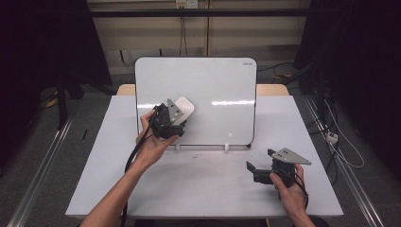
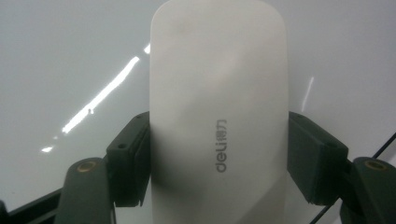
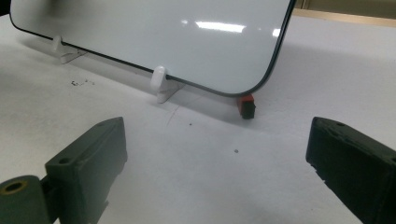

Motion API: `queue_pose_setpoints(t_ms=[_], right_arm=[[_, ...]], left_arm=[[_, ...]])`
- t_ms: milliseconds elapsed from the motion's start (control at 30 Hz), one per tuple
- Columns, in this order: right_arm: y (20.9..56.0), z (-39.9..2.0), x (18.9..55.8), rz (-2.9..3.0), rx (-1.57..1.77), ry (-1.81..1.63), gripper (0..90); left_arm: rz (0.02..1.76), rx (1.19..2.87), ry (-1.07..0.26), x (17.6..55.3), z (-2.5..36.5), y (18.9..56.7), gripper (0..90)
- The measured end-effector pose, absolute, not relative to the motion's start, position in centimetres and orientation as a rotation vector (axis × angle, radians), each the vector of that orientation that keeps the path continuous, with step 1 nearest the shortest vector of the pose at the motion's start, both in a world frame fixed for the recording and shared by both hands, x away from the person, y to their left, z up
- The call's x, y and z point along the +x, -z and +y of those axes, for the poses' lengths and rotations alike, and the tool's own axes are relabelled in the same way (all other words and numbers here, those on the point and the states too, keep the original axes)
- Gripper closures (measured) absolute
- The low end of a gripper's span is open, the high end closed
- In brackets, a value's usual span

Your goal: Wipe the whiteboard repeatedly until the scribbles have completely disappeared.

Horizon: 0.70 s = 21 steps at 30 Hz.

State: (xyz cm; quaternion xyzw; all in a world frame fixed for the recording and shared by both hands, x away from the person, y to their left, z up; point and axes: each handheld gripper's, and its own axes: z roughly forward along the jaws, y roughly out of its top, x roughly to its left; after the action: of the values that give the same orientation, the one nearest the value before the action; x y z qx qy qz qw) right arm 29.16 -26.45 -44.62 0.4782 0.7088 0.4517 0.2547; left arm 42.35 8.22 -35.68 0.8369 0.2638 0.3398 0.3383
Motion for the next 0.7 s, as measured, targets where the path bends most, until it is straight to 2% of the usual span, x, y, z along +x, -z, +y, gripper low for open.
queue_pose_setpoints(t_ms=[700], right_arm=[[44.7, -26.5, 29.0, 1.925, 1.301, -1.214, 5.4]], left_arm=[[0.742, 2.038, -0.813, 41.6, 12.0, 34.0, 31.1]])
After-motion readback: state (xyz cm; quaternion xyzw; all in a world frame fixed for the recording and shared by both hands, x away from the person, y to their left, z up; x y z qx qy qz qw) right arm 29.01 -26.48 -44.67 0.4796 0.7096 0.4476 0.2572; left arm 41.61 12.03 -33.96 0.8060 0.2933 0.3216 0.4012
